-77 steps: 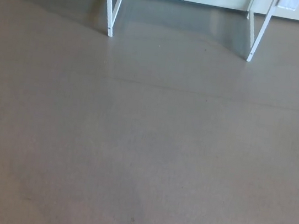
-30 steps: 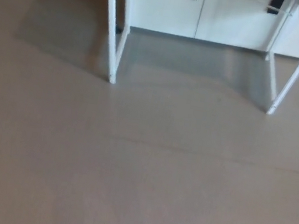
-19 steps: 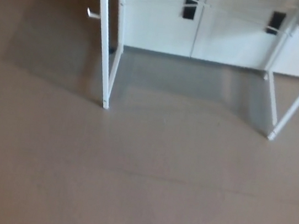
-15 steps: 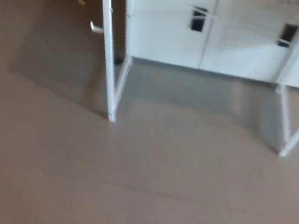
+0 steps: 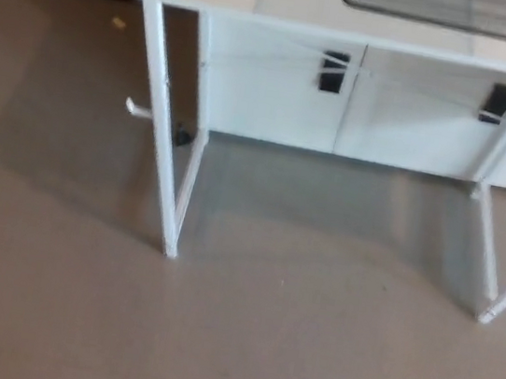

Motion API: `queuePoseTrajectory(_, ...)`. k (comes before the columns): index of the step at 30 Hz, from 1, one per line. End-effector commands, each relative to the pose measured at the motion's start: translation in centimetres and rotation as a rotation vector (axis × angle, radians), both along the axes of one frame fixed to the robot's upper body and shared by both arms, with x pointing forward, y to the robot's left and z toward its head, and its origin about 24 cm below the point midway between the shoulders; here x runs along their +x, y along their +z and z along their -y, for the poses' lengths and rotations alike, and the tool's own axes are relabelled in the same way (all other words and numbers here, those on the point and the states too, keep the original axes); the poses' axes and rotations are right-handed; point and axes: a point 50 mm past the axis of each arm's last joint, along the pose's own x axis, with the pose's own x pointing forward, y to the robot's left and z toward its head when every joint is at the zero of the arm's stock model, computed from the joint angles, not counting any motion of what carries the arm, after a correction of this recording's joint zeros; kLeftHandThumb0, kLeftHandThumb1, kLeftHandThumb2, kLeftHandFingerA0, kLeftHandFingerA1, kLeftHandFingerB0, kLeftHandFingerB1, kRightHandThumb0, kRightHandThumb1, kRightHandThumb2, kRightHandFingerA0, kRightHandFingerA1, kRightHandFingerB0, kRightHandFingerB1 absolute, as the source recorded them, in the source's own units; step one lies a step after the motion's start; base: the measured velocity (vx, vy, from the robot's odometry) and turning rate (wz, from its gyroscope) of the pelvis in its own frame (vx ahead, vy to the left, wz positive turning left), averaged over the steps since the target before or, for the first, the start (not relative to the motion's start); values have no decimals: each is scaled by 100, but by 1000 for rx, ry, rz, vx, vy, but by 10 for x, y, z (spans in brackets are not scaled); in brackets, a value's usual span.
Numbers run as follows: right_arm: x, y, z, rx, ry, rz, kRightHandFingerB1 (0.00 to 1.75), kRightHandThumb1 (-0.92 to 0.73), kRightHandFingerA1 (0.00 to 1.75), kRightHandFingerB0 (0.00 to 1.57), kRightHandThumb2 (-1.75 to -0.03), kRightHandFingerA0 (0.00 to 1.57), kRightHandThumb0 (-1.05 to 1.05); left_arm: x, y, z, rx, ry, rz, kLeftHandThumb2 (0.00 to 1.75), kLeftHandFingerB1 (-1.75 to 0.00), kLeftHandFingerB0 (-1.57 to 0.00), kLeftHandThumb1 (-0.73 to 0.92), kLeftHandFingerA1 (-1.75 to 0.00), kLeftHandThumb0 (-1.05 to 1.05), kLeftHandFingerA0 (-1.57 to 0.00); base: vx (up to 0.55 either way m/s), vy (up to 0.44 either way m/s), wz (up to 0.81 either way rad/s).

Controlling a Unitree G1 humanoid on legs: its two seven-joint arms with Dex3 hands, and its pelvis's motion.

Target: The robot walk towards a table in front and then pushes a layer of a file tray back to its original position using its right hand

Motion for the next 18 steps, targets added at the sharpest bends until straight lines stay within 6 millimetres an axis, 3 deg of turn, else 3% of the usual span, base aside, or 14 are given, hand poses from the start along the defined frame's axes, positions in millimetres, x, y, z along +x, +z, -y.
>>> queuePoseTrajectory(1, -2, 1, 3, -16, -2, 0, 48, -45, 63, 37, -80, 56, -59, -3, 0, -3, 7, 1, -6, 83, -50, -20, 39, -54, -10, -26, 332, 132, -9)
queuePoseTrajectory(6, -3, 1, 3, -14, 6, 4, 51, -43, 67, 39, -81, 57, -53, -3, 0, -3, 7, 3, -16, 84, -49, -20, 40, -54, -9, -26, 280, 127, 6)
queuePoseTrajectory(7, -3, 1, 3, -17, 9, 5, 39, -55, 61, 45, -57, 60, -50, -3, 0, -3, 6, 3, -18, 84, -49, -20, 40, -54, -9, -26, 264, 31, 13)
queuePoseTrajectory(8, -3, 1, 3, -25, 15, 4, 50, -46, 65, 39, -81, 56, -59, -3, 0, -3, 10, -1, -15, 84, -50, -20, 40, -54, -9, -27, 255, 23, 15)
queuePoseTrajectory(18, -4, 0, 2, -31, 15, -1, 48, -47, 63, 37, -80, 57, -60, -3, 0, -3, 14, -12, -15, 84, -50, -19, 40, -54, -10, -27, 310, -119, 14)
